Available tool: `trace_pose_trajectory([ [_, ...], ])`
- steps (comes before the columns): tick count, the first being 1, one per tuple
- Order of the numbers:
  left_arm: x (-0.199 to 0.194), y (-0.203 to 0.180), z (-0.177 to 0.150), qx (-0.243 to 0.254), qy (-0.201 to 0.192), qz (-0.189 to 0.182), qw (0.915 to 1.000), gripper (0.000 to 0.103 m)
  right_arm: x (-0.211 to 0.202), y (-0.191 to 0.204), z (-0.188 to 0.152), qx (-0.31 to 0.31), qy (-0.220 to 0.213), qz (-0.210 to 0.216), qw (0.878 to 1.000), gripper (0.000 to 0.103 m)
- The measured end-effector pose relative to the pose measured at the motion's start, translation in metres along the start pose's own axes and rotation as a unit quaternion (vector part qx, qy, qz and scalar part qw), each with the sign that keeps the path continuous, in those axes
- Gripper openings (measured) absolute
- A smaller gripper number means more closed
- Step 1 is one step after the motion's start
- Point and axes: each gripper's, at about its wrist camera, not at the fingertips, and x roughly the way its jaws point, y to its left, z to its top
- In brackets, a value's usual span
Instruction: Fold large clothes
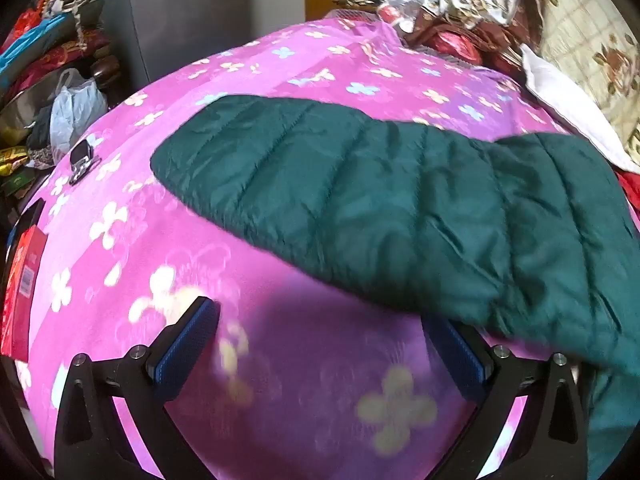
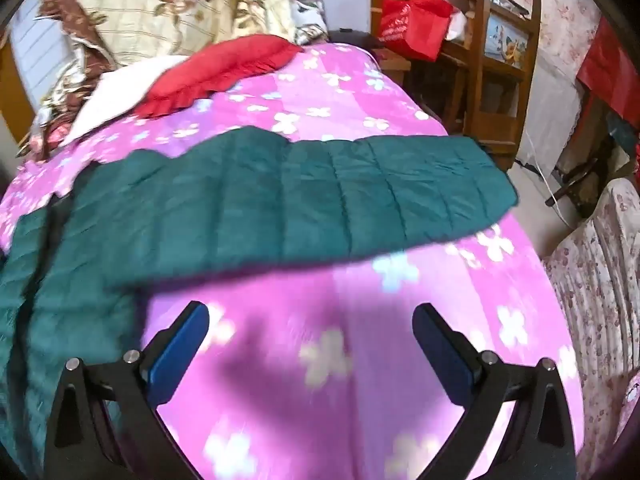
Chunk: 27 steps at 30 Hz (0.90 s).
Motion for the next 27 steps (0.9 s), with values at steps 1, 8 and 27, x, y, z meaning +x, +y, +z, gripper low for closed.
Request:
trace_pose_trajectory([
  [1,0.0,-0.001,0.003,0.0,0.016,-0.002,0.9999,0.076,-0.012,0.004,-0.007,-0.005,-0.001,0.009,1.0,0.103],
  [8,-0.075,-0.011,-0.026,0.032,0.024,-0.038,0.9985,0.038,-0.086,0.052,-0.053,-0.043,0.024,0.118,0.992,0.103],
  [27,-0.238,-0.105,-0.131,0.141,-0.078,-0.12,0.9797,0.038,-0.188,0.175,-0.089,-0.123,-0.036,0.209,0.969,0.103],
])
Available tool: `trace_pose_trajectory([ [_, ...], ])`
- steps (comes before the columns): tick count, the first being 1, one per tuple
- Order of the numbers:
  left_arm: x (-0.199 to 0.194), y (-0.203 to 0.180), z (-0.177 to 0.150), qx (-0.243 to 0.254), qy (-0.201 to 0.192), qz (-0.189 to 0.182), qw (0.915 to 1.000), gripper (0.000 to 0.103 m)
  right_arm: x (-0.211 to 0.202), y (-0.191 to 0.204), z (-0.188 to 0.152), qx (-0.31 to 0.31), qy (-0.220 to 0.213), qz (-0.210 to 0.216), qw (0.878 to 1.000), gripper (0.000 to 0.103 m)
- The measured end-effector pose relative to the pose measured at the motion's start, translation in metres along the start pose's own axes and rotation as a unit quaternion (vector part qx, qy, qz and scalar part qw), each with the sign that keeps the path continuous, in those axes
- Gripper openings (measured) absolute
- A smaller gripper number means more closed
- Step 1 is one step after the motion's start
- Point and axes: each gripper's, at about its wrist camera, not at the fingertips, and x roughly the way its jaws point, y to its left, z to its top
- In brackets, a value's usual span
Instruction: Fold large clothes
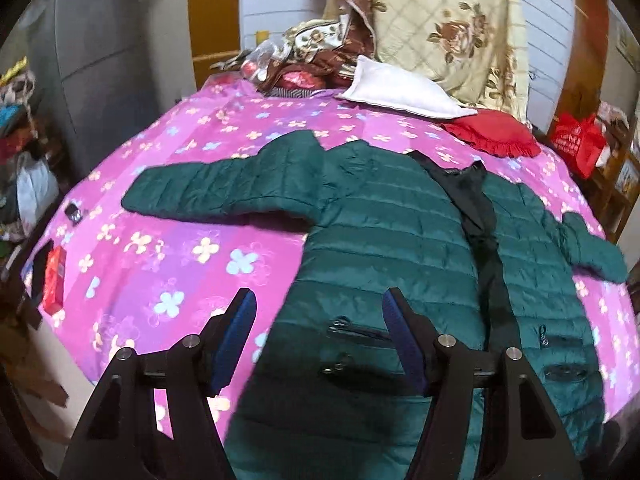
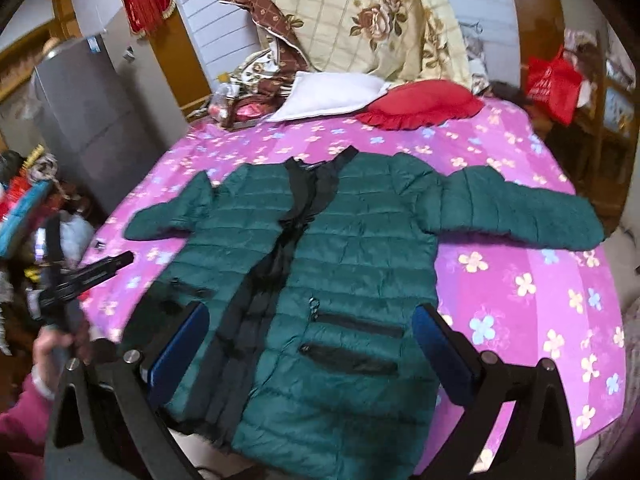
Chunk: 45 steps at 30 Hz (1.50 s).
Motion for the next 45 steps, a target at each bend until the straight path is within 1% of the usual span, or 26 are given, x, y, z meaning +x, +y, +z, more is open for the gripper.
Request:
trace_pose_trajectory([
  [3,-0.001,-0.019,-0.006,0.017,-0.013,0.008,0.9997,0.038,0.023,0.011,-0.008,-0.014,-0.006,-0.044,0.999,0.103],
  [6,0.001,-0.031,-0.01,0.026,-0.017,0.009,0.9995,0.038,0.046,0.022,-0.015,-0.009,0.004,-0.044,0.999,0.103],
  [8,0.001,-0.036,-0.011,0.026,-0.019,0.009,0.9994,0.038,0.054,0.026,-0.018,-0.001,-0.001,-0.046,0.999,0.103],
  [12,0.004,-0.042,-0.013,0.024,-0.017,0.002,0.9996,0.038,0.066,0.033,-0.019,0.003,-0.015,-0.077,0.997,0.103],
  [17,0.005,-0.05,-0.019,0.022,-0.014,-0.002,0.9997,0.038,0.072,0.038,-0.021,0.009,-0.015,-0.092,0.996,0.103],
  [20,0.004,-0.053,-0.021,0.02,-0.015,0.007,0.9997,0.038,0.076,0.038,-0.023,0.012,-0.007,-0.1,0.995,0.103],
  [27,0.001,-0.057,-0.022,0.02,-0.019,-0.007,0.9996,0.038,0.078,0.038,-0.025,0.014,-0.008,-0.112,0.994,0.103],
  [36,-0.002,-0.061,-0.025,0.019,-0.021,-0.011,0.9995,0.038,0.078,0.036,-0.024,0.02,-0.007,-0.117,0.993,0.103],
  [45,-0.005,-0.069,-0.03,0.03,-0.022,-0.016,0.9992,0.038,0.081,0.034,-0.026,0.02,-0.003,-0.131,0.991,0.103],
])
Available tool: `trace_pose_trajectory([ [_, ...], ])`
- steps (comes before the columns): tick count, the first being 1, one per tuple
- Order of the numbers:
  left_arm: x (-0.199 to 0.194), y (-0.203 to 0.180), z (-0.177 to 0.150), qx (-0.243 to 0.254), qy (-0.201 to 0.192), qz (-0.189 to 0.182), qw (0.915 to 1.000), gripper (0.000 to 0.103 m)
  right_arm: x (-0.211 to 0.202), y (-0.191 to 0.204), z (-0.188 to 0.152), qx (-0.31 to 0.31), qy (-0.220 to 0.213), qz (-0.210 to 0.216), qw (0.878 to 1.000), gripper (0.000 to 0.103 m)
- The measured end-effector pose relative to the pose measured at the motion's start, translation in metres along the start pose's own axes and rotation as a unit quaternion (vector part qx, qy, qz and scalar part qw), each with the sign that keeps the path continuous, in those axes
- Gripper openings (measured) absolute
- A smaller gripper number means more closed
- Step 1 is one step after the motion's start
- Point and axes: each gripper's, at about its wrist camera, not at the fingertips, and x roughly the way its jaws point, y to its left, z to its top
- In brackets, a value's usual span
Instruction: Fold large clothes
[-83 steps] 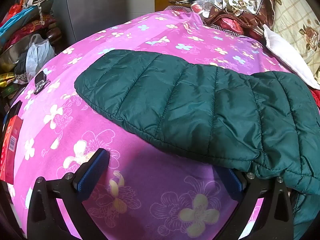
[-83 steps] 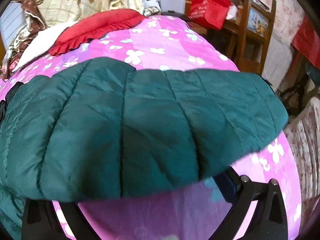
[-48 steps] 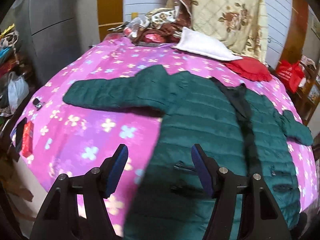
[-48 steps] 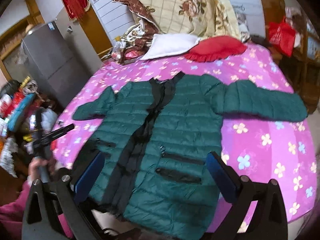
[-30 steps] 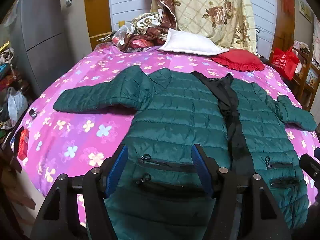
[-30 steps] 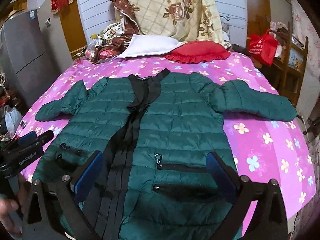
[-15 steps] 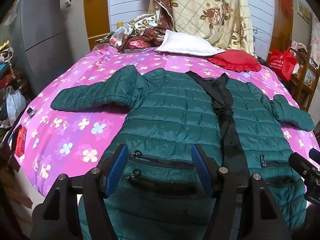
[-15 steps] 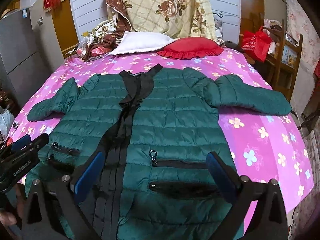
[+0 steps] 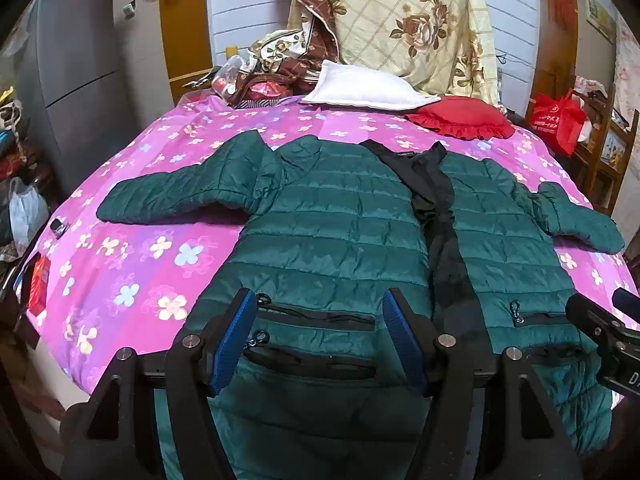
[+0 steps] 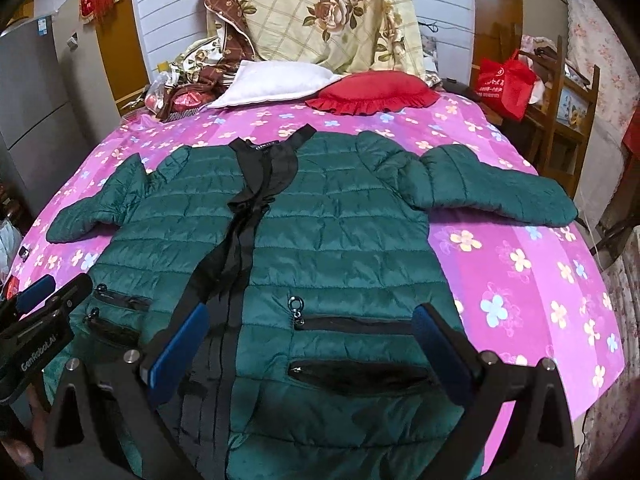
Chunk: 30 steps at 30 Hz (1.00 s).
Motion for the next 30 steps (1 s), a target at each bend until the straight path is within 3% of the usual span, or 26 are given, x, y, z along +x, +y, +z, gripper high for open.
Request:
trace_pose_trajectory([
  [30,0.0015,-0.0075,-0.0046,0.001,-0.001,-0.017,0.9999,0.038,0.0074,0.0001,-0.0021,-0.005,0.009,-0.008,1.0,0.103],
])
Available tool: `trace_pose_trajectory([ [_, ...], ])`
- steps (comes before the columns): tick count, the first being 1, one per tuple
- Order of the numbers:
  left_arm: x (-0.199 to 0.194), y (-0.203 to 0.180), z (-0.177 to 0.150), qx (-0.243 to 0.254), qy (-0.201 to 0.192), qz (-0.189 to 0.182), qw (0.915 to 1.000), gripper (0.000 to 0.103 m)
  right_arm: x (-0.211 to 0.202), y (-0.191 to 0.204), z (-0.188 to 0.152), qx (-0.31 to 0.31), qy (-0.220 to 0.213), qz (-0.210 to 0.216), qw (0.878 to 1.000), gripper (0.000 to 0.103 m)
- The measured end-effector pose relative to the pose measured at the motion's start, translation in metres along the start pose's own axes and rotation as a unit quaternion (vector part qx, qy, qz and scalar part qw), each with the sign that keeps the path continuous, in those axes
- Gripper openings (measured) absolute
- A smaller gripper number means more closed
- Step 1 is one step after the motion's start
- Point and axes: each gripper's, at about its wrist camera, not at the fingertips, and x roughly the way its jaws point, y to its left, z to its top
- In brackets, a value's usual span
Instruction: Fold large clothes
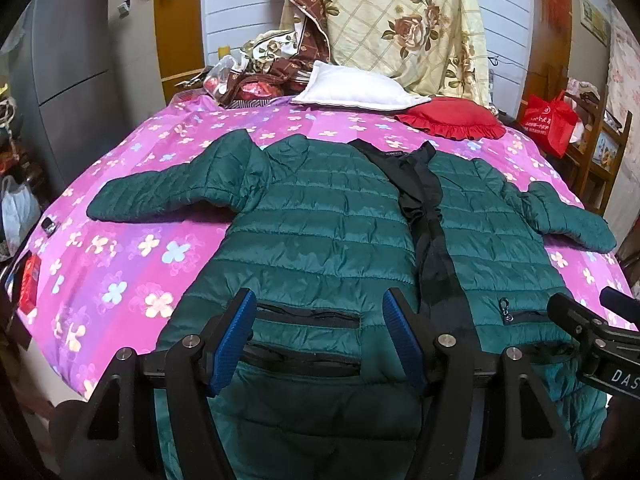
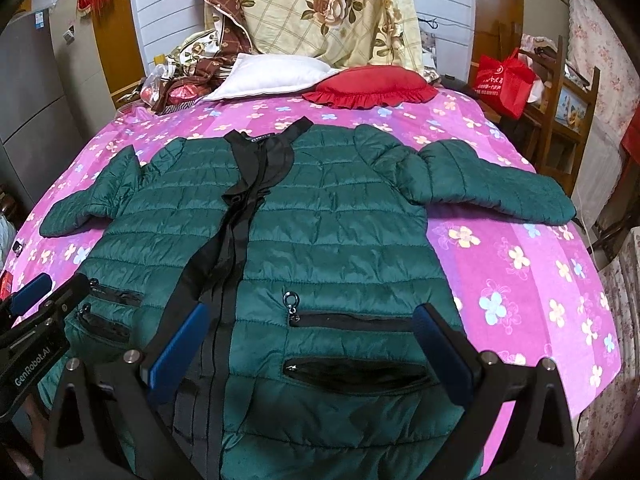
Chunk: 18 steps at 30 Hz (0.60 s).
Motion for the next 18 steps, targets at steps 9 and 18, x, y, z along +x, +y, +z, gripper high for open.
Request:
trace_pose_trajectory([
  [9,0.005,0.003,0.001,-0.008,0.004,0.002,1.0,0.038,0.004,0.001,0.002,0.001,0.005,0.003,1.0,0.103],
  [18,0.009,0.005,0.003,-0.014,0.009,0.005,0.9999,0.038,0.011,0.002,0.003,0.0,0.012,0.004,1.0,0.103],
])
